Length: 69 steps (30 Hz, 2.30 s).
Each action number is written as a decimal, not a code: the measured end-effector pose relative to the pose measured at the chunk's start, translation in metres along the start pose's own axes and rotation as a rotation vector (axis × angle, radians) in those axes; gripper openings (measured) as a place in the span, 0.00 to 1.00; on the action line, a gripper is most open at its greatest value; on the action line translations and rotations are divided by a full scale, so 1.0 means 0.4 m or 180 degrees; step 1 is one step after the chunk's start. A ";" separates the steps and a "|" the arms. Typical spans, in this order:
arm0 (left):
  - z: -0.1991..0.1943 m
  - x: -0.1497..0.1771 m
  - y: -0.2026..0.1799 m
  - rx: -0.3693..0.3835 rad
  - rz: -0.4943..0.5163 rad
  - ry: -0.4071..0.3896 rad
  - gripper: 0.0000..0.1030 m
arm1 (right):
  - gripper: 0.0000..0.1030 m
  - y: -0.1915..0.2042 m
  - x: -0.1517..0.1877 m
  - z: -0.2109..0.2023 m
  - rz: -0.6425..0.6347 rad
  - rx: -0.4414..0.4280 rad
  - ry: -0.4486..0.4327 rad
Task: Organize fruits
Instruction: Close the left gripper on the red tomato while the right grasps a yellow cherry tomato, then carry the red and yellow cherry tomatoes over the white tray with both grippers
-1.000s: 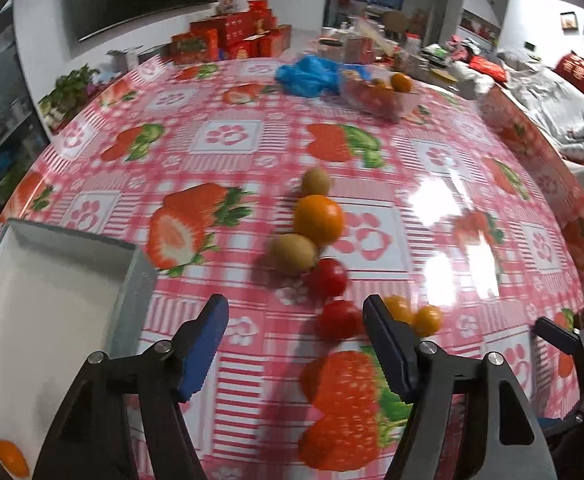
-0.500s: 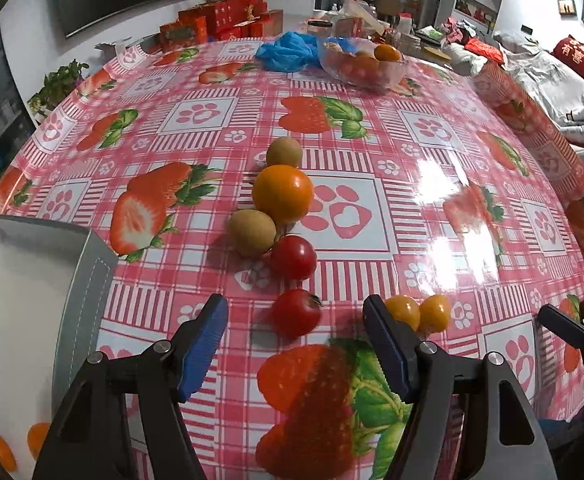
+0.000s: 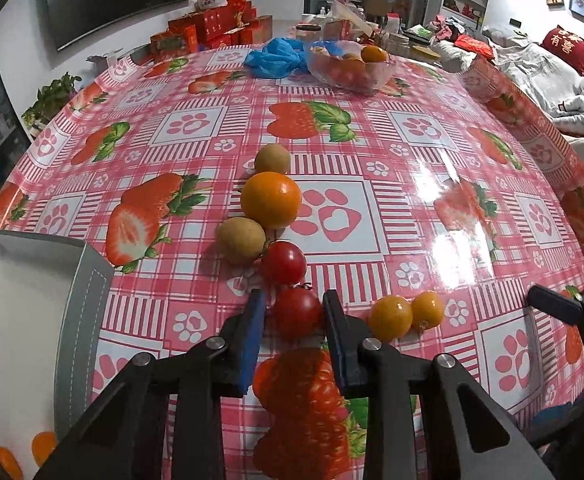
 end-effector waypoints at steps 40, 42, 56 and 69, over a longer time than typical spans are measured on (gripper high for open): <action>-0.015 0.030 0.004 0.0028 -0.0024 -0.0054 0.52 | 0.22 -0.006 0.067 -0.078 0.0305 -0.0682 -0.0220; -0.012 0.025 -0.003 0.0013 -0.0010 -0.0080 0.52 | 0.22 -0.006 0.068 -0.079 0.0303 -0.0681 -0.0219; -0.075 0.067 0.037 0.0230 -0.0051 -0.0066 0.22 | 0.22 0.022 0.073 -0.110 0.0285 -0.0710 -0.0221; -0.219 0.103 0.181 0.0234 -0.0241 -0.0347 0.22 | 0.22 0.162 0.012 -0.145 0.0029 -0.0840 -0.0227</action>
Point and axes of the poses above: each gripper's, at about its wrist camera, not at the fingertips, and z roughly the way its jaws point, y to its left, x to its underside, the point moved 3 cm from there along z, roughly the way its jaws point, and after that the axes turned 12 degrees about -x, right-handed, at the moved point
